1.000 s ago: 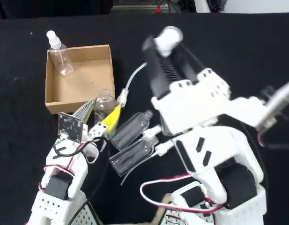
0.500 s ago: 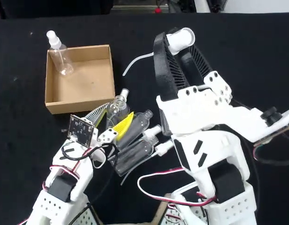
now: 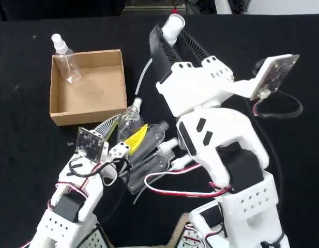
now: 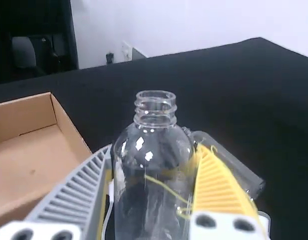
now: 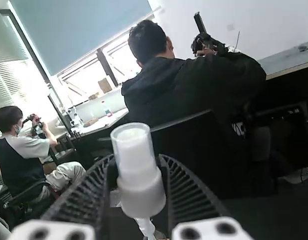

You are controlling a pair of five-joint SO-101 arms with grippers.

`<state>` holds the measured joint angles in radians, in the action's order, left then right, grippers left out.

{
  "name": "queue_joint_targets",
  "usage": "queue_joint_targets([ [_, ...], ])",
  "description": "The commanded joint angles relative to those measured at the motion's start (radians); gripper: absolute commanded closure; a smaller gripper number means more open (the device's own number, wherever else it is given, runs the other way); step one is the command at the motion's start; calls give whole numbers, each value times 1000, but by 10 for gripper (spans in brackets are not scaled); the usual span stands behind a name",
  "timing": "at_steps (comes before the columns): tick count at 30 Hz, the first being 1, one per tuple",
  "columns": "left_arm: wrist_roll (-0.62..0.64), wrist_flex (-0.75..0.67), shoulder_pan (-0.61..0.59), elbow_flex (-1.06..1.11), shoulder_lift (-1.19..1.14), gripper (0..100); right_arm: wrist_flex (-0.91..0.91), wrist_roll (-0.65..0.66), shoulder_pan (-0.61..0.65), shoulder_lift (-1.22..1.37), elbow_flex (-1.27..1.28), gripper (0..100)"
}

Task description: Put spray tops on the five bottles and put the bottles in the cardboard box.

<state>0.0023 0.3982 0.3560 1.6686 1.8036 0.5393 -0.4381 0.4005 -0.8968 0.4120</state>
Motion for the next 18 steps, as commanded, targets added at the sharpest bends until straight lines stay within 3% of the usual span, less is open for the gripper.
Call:
queue_joint_targets([
  [1, 5, -187, -7, 33, 8, 921, 17, -2, 18, 18, -67, 984],
  [4, 11, -238, -28, 31, 11, 976, 17, 37, 20, 35, -68, 984],
  [10, 11, -238, -25, 31, 5, 964, 21, 97, 101, 47, -87, 985],
  [18, 11, -238, -25, 31, 3, 961, 17, 98, 103, 41, -114, 985],
])
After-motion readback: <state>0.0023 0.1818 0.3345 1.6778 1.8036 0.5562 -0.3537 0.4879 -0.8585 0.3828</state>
